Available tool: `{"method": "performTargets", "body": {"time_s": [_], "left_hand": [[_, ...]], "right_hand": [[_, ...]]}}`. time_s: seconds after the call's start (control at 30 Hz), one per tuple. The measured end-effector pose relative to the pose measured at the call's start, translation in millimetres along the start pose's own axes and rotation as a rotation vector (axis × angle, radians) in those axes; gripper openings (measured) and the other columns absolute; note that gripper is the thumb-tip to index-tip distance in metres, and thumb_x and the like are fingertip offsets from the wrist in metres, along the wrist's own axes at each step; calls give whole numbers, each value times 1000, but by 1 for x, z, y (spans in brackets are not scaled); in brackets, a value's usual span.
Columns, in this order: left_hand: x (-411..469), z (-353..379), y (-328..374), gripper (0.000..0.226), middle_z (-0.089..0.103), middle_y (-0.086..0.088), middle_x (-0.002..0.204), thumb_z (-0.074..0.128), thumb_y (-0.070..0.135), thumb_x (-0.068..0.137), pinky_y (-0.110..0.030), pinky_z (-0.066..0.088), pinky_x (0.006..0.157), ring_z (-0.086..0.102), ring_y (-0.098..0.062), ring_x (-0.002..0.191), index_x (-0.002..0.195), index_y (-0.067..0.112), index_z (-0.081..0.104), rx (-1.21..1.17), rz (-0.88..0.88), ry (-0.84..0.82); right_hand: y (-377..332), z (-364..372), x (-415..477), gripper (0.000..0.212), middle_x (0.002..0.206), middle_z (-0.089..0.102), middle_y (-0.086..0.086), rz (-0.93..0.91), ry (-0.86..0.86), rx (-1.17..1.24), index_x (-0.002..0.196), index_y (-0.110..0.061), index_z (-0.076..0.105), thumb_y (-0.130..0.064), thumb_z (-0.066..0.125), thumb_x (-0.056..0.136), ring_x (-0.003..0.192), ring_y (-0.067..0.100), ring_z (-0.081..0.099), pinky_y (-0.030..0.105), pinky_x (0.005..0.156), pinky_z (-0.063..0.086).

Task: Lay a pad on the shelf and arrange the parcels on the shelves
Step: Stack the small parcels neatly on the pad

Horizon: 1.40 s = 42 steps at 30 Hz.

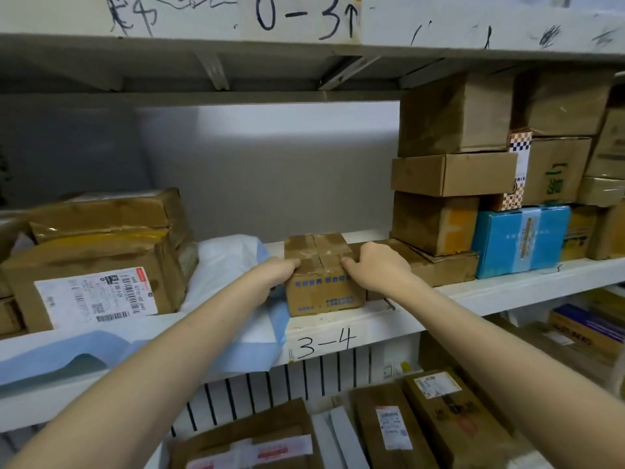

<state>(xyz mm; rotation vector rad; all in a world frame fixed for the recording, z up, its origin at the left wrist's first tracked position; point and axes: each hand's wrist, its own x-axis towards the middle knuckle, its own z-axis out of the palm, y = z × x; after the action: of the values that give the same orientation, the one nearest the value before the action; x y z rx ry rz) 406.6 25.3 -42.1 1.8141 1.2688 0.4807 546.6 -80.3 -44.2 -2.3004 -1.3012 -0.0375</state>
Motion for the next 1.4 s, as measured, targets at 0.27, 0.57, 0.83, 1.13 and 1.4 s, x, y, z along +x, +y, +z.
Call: {"method": "performTargets", "body": {"time_s": [0.27,0.57,0.83,1.13,1.4], "left_hand": [[-18,-8,8,23,60,1,51,54,32,92,-28,39,59,55,-14,49,73,20,53,-648,7,22],[-38,-28,17,28,56,0,81,57,50,84,-34,37,71,51,-16,76,87,22,52,-891,136,126],[-51,-47,20,51,69,-9,106,74,37,74,-30,56,64,67,-24,90,118,15,59,-762,172,186],[-61,-134,13,39,59,-6,117,55,46,90,-40,50,88,61,-21,103,121,21,49,-536,372,427],[-61,-195,-30,33,58,-6,115,64,22,84,-26,39,77,57,-20,99,115,14,59,201,606,699]], "right_hand": [[-13,-3,3,43,121,52,10,-2,72,865,101,-37,48,-64,61,71,107,25,56,44,94,49],[-6,-6,0,30,109,65,4,190,-176,1607,115,-24,54,-35,61,88,101,22,64,46,94,50],[-15,-9,-6,26,105,62,8,155,-440,1570,107,-17,59,-32,59,86,96,25,62,44,91,52],[-79,-10,-4,30,99,71,7,183,-403,1566,103,-20,63,-45,56,89,94,26,66,40,81,53],[-164,6,6,70,113,59,6,112,-41,778,125,-23,39,-66,53,71,99,28,61,42,77,56]]}}
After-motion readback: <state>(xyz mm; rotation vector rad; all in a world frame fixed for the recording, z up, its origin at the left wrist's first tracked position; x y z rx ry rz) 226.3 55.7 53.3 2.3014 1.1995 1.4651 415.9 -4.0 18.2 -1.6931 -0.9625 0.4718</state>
